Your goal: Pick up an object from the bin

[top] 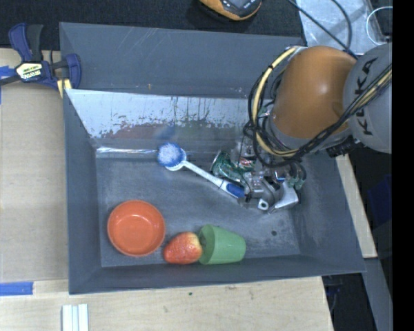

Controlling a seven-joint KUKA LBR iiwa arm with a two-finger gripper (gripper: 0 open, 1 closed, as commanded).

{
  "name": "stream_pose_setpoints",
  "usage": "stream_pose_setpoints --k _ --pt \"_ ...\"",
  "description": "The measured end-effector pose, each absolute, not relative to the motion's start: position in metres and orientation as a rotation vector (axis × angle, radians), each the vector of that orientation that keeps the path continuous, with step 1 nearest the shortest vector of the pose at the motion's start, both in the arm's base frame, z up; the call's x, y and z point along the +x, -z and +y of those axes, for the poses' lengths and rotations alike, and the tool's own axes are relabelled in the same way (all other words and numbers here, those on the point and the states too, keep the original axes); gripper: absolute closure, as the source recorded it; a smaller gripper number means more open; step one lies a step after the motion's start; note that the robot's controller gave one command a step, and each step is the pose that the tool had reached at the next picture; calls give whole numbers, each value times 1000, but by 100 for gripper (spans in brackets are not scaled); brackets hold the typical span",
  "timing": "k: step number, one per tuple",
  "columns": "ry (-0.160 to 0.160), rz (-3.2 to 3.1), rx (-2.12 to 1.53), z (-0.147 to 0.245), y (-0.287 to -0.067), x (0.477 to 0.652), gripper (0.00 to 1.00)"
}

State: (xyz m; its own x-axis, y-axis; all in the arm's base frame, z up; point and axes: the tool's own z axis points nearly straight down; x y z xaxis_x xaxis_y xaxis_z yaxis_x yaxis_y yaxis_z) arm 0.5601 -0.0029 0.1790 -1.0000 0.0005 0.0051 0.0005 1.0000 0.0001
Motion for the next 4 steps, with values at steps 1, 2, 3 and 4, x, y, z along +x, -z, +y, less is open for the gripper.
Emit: stream_pose_setpoints --k 1,2,3,4 --pt "0 -3145 -1 -3 -184 562 0" --pt "1 -3136 -285 -18 -87 588 0" --pt "-1 -3149 -54 -61 -121 610 0" --pt "5 -3108 -531 6 -101 583 0"
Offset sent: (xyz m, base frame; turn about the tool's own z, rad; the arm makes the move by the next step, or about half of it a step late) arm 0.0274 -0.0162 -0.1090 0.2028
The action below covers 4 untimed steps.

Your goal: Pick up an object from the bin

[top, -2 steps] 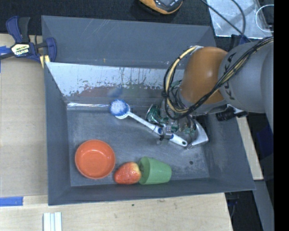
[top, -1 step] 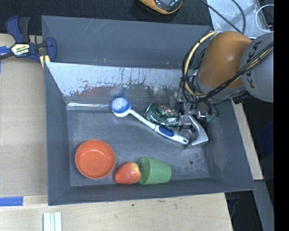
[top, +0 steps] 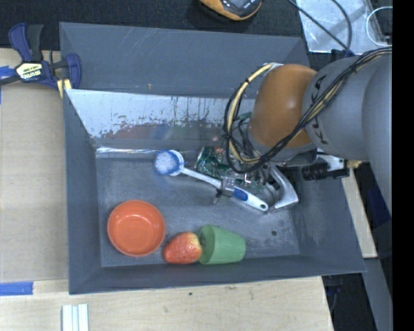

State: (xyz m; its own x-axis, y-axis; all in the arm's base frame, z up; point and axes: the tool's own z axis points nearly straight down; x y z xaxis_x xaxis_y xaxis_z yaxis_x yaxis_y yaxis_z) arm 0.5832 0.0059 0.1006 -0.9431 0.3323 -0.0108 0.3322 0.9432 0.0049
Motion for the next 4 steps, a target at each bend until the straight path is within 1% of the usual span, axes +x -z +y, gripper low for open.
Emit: stream_pose_setpoints --k 1,2,4 --pt "-4 3091 392 -44 -75 610 0" --pt "-9 3042 649 63 -77 603 100" --pt "-9 3042 649 62 -81 603 100"
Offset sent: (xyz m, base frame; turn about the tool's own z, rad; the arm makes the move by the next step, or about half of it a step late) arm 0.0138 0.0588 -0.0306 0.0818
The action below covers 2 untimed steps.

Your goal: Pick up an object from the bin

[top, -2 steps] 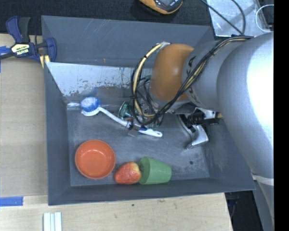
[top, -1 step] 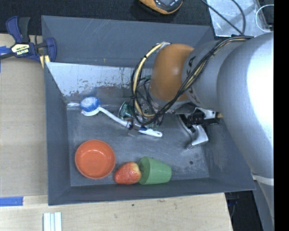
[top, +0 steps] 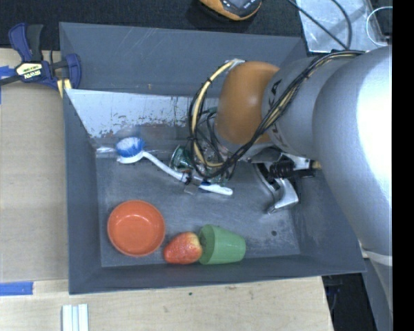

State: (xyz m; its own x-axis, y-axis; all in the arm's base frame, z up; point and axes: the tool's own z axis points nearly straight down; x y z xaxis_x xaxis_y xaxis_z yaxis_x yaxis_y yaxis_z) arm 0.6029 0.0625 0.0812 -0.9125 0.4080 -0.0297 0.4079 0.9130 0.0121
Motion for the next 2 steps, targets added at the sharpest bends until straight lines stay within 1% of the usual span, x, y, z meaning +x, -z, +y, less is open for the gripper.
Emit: stream_pose_setpoints --k 2 --pt "-8 3043 648 62 -94 603 100"
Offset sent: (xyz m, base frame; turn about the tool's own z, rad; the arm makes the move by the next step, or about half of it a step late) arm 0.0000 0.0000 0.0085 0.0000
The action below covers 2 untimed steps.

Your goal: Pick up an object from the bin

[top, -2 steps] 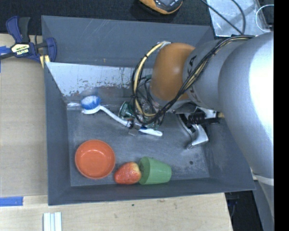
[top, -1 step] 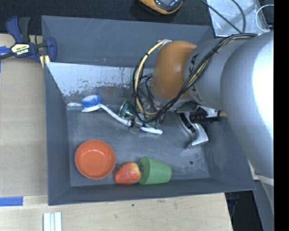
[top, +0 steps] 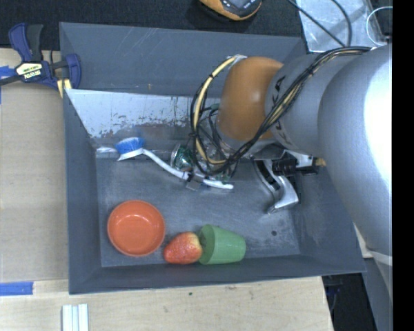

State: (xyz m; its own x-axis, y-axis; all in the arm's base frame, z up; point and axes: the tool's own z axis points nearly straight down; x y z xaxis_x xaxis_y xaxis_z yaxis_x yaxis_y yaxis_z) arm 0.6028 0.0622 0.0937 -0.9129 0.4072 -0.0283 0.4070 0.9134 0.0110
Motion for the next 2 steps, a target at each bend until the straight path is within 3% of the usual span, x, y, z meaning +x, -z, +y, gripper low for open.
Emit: stream_pose_setpoints --k 2 --pt "-11 3040 647 63 -105 603 100"
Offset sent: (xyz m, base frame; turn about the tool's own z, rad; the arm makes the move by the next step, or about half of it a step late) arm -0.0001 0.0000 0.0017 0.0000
